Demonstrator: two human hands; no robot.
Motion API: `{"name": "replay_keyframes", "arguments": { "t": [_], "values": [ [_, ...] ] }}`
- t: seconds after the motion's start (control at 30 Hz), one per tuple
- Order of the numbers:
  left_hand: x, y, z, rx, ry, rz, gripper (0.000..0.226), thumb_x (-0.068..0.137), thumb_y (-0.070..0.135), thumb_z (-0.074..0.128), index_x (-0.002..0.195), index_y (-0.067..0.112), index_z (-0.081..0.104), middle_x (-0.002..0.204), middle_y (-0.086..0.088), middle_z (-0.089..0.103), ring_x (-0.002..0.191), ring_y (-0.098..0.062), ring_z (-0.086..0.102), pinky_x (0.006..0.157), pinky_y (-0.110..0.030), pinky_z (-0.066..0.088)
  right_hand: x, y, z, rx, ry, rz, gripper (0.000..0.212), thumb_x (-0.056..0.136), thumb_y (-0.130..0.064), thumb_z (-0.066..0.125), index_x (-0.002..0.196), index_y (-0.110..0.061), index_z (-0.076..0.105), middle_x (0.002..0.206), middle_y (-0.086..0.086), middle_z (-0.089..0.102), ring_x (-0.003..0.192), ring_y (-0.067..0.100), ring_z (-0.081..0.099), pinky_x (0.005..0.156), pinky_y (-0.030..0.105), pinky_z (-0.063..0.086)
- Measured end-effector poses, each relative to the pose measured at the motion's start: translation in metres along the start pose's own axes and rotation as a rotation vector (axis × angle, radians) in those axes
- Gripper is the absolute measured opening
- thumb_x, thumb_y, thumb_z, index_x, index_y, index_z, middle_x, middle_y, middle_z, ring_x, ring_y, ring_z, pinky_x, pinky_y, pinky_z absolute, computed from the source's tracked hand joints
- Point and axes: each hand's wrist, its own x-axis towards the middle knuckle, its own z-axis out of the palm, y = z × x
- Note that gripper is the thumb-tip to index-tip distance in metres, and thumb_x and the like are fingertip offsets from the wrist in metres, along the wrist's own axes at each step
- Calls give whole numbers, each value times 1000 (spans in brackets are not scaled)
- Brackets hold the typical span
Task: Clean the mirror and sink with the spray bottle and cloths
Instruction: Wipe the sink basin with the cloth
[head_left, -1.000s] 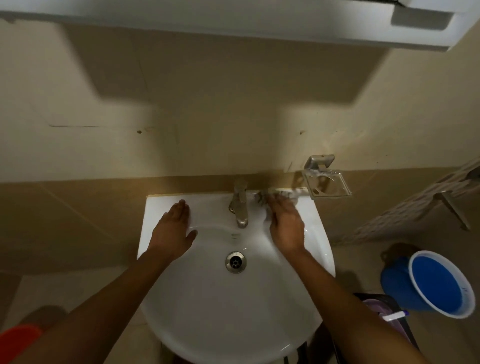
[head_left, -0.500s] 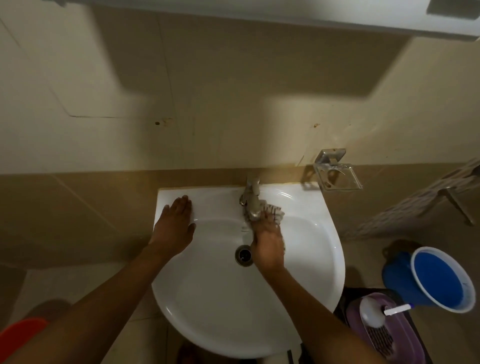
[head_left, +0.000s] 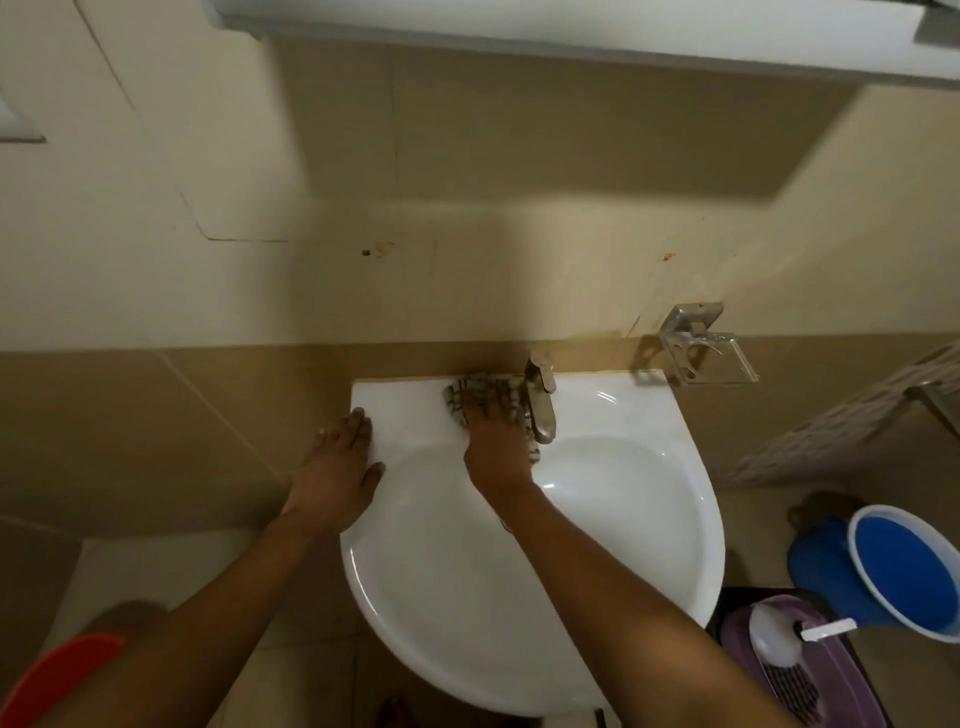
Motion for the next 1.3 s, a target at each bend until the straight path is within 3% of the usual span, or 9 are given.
{"name": "replay_keyframes", "arguments": {
  "t": [0.23, 0.33, 0.53, 0.63, 0.7, 0.8, 1.03, 1.17, 1.3],
  "values": [
    [-9, -22, 1, -20, -24, -30, 58, 101, 25, 33, 152, 4, 15, 161, -13, 14, 149, -26, 13, 121, -43, 15, 6, -40, 26, 113, 135, 92, 77, 82, 6, 45, 154, -11, 23, 162, 18, 15, 152, 32, 3, 122, 52, 2],
    [-11, -23, 1, -50, -41, -25, 57, 101, 24, 33, 151, 3, 16, 160, -13, 15, 149, -27, 14, 121, -42, 14, 1, -68, 40, 184, 191, -20, 76, 78, 4, 49, 151, -12, 33, 159, 15, 28, 150, 31, 15, 120, 55, 15],
    [-18, -42, 12, -97, -45, -29, 61, 96, 42, 23, 145, 9, 39, 150, -12, 41, 140, -26, 34, 116, -44, 27, -24, -101, 62, 246, 40, -338, 54, 95, -22, 45, 149, -22, 38, 159, 4, 32, 151, 22, 15, 122, 50, 10],
    [-23, -43, 13, -138, -63, -33, 70, 92, 45, 11, 148, 7, 33, 153, -15, 35, 141, -29, 30, 118, -44, 23, -12, -81, 54, 161, 90, -378, 61, 89, -9, 54, 146, -24, 42, 155, 0, 39, 149, 20, 22, 115, 65, 17],
    [-25, -39, 12, -148, -65, -43, 67, 94, 41, 15, 151, 7, 25, 157, -16, 26, 145, -30, 23, 120, -42, 17, 3, -72, 41, 93, 69, -248, 63, 91, -12, 50, 151, -27, 34, 158, -2, 32, 151, 20, 15, 111, 73, 8],
    [-31, -37, 10, -165, -63, -24, 66, 94, 39, 13, 152, 7, 22, 158, -15, 24, 146, -29, 22, 121, -41, 14, 15, -74, 31, 52, 18, -134, 61, 97, -19, 42, 154, -28, 23, 163, 0, 18, 152, 22, 3, 115, 67, 3],
    [-52, -38, 12, -272, -67, -5, 77, 89, 50, 7, 148, 9, 35, 152, -13, 38, 141, -27, 34, 120, -38, 21, -14, -102, 46, 184, 34, -274, 63, 85, -5, 46, 147, -20, 44, 156, 10, 35, 149, 31, 21, 115, 58, 23],
    [-63, -37, 16, -361, -61, -15, 47, 93, 37, 29, 123, 15, 59, 129, -8, 60, 117, -24, 56, 102, -42, 44, -49, -110, 52, 276, -53, -342, 61, 90, -29, 22, 147, -24, 43, 159, 6, 31, 151, 28, 15, 121, 52, 13],
    [-91, -21, 15, -420, -37, -93, 27, 93, 20, 42, 105, 11, 64, 113, -8, 65, 100, -25, 62, 79, -33, 48, -83, -107, 63, 381, -113, -337, 50, 96, -22, 43, 146, -24, 44, 161, 4, 25, 151, 26, 11, 120, 51, 19]
  ]
}}
